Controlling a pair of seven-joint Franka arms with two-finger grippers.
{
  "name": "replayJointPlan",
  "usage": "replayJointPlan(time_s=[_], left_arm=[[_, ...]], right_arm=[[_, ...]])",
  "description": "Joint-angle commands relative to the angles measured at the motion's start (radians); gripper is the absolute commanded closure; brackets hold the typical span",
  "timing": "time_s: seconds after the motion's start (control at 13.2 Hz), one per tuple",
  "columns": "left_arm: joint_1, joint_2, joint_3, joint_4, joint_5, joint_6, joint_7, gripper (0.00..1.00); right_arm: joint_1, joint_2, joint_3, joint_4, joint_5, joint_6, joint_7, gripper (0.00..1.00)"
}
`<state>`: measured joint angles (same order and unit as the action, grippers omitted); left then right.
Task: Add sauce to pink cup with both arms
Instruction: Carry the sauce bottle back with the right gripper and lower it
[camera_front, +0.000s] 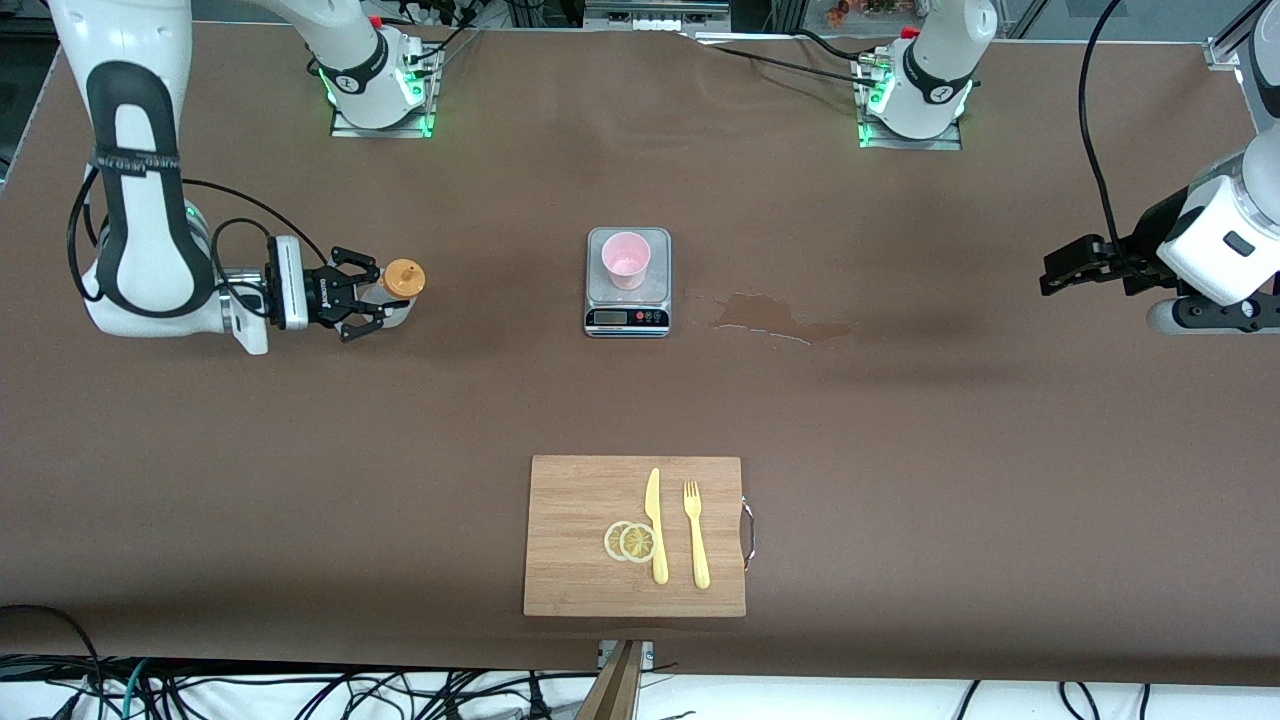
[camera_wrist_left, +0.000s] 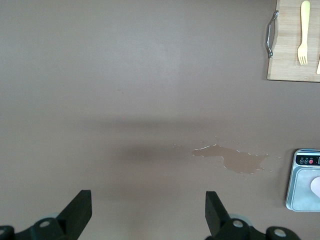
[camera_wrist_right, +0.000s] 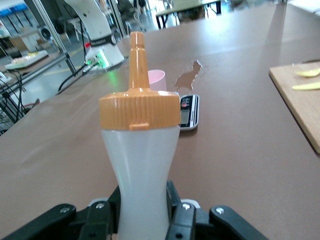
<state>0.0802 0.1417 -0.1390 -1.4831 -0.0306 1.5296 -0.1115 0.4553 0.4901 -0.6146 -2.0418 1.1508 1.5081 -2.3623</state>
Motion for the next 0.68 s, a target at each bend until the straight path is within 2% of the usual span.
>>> replayJointPlan(time_s=[0.0,0.23,0.38,0.53,0.61], left_arm=[[0.0,0.013,-0.002,0.032,-0.012,-0.023,-0.008,0.0],[0.0,0.012,-0.002,0.032,-0.012,-0.023,-0.008,0.0],[0.0,0.013,-0.001,0.032,-0.012,-0.023,-0.008,0.0],[0.0,0.013,-0.001,0.032,-0.012,-0.023,-0.008,0.0],[0.0,0.013,-0.001,0.032,-0.012,-0.023,-0.008,0.0]], right_arm=[[-0.053,0.083,0.016,0.057,0.041,-0.072,-0.081,0.71],[-0.11,0.165,0.032,0.096,0.043,-0.12,-0.184,0.71],[-0.225,0.227,0.117,0.139,0.073,-0.181,-0.227,0.71],[-0.347,0.274,0.209,0.182,0.061,-0.196,-0.25,0.71],[-0.381,0.286,0.228,0.193,0.049,-0.198,-0.255,0.71]])
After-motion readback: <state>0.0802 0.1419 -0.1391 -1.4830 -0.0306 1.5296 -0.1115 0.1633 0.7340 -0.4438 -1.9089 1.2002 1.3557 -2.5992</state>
